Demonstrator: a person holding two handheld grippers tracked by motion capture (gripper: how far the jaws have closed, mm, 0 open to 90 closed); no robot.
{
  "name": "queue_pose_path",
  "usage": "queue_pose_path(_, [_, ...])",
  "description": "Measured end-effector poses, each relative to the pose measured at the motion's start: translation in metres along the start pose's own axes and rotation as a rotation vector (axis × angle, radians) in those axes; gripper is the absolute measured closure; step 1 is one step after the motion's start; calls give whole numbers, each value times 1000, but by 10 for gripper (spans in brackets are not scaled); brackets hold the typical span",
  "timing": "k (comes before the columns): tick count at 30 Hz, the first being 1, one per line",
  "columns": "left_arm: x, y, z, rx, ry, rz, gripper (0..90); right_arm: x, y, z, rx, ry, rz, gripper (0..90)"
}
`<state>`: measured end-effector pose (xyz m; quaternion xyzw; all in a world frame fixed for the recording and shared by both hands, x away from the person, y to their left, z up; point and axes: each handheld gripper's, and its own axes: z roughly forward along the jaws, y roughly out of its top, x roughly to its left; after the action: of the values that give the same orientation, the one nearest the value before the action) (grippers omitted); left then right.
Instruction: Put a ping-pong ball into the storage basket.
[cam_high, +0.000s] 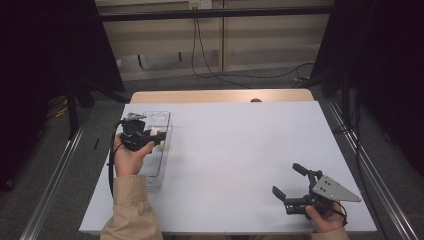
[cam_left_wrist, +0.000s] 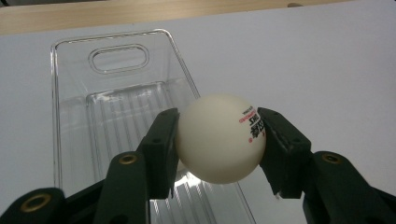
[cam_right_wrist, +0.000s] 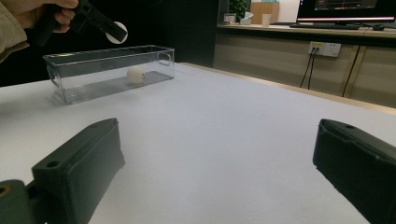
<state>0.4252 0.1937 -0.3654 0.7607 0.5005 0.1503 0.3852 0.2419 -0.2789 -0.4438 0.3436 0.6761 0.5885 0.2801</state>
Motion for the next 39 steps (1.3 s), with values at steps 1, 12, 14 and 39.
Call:
queue_pose_path(1, [0,0,0,0,0,0,511,0,0,0,-1,0,1,7])
queue_pose_path(12, [5,-2,0,7,20,7,511,0,0,0,0,0,3,7])
queue_pose_path(14, [5,-2,0,6,29,6,511,0,0,0,0,0,2,7])
queue_pose_path(39, [14,-8,1,3,66,4,510,0,0,0,1,2,-1,7])
